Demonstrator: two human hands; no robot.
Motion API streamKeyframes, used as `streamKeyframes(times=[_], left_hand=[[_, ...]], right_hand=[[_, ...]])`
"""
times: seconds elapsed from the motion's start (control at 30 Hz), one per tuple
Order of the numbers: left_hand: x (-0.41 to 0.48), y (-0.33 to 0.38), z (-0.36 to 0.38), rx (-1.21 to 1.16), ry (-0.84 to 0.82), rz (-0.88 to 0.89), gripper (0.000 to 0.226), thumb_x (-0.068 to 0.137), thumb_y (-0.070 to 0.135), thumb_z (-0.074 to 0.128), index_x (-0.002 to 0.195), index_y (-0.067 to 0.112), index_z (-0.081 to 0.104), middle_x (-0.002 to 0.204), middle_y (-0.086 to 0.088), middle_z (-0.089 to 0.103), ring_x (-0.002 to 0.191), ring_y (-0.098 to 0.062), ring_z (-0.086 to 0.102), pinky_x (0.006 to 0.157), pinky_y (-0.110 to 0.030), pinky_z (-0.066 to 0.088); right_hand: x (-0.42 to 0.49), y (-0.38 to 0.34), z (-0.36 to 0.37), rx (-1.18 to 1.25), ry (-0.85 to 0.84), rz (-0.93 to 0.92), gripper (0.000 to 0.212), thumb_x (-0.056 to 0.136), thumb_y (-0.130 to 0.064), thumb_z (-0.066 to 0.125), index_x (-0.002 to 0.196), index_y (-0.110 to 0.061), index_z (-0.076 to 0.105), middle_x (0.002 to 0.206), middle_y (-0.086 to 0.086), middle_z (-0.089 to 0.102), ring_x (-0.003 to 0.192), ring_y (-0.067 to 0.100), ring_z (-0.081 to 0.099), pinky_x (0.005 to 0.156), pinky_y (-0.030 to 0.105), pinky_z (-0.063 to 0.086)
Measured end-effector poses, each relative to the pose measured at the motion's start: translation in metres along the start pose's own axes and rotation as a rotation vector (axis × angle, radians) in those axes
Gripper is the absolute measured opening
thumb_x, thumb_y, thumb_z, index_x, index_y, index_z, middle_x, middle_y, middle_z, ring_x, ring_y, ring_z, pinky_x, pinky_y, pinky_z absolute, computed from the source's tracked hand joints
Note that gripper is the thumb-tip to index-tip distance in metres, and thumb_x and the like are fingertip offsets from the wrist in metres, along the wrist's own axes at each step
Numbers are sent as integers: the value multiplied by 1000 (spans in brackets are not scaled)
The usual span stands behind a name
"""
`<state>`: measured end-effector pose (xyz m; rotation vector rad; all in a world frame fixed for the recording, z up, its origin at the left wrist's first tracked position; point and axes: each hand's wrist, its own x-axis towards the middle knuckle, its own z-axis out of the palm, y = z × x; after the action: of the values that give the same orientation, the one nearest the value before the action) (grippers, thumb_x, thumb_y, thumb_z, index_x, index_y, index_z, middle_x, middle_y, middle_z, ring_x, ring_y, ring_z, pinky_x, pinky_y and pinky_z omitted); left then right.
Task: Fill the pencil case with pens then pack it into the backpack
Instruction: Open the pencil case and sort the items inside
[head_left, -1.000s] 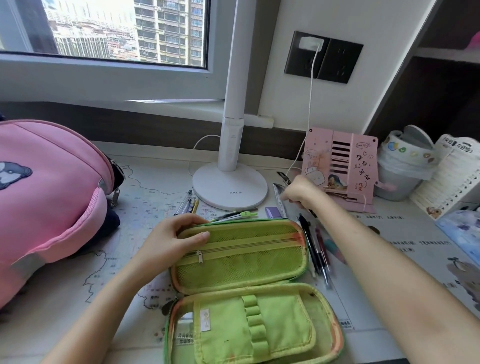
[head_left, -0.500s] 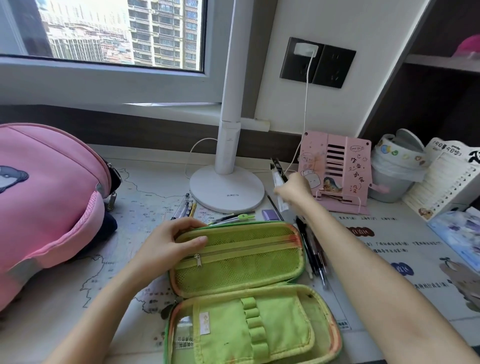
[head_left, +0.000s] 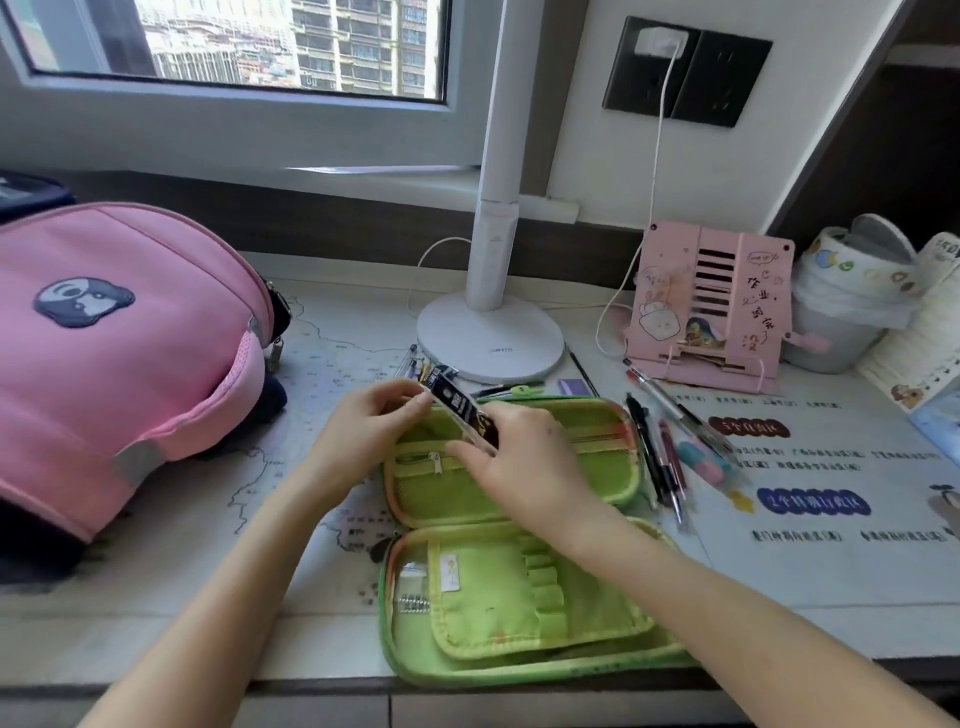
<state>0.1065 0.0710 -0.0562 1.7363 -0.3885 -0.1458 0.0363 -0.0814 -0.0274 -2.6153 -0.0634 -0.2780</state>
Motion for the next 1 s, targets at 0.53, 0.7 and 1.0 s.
streamKeyframes(times=[0.53, 0.7, 1.0], left_hand=[[2, -5, 2, 278, 33, 169, 9, 85, 17, 62, 86, 25, 66, 80, 6, 69, 71, 2, 61, 61, -7, 45], [-5, 1, 12, 573, 198, 298, 8, 82, 12, 65, 84, 19, 69, 78, 2, 71, 74, -20, 63, 65, -28, 44], [-22, 7, 57, 1129, 93, 427, 19, 82, 35, 52, 89, 22, 65, 92, 1, 65, 87, -25, 56, 76, -36, 34]], right_hand=[[-2, 43, -20, -339, 62, 177, 21, 87, -34, 60, 81, -14, 61, 63, -3, 50, 60, 20, 51, 46, 25, 31], [-19, 90, -67, -402, 127, 263, 39, 85, -38, 62, 61, -15, 43, 54, -2, 43, 54, 22, 44, 42, 26, 24], [-13, 81, -77, 145, 0, 290, 60, 75, -61, 60, 94, -4, 60, 90, 17, 68, 83, 29, 65, 76, 43, 50]])
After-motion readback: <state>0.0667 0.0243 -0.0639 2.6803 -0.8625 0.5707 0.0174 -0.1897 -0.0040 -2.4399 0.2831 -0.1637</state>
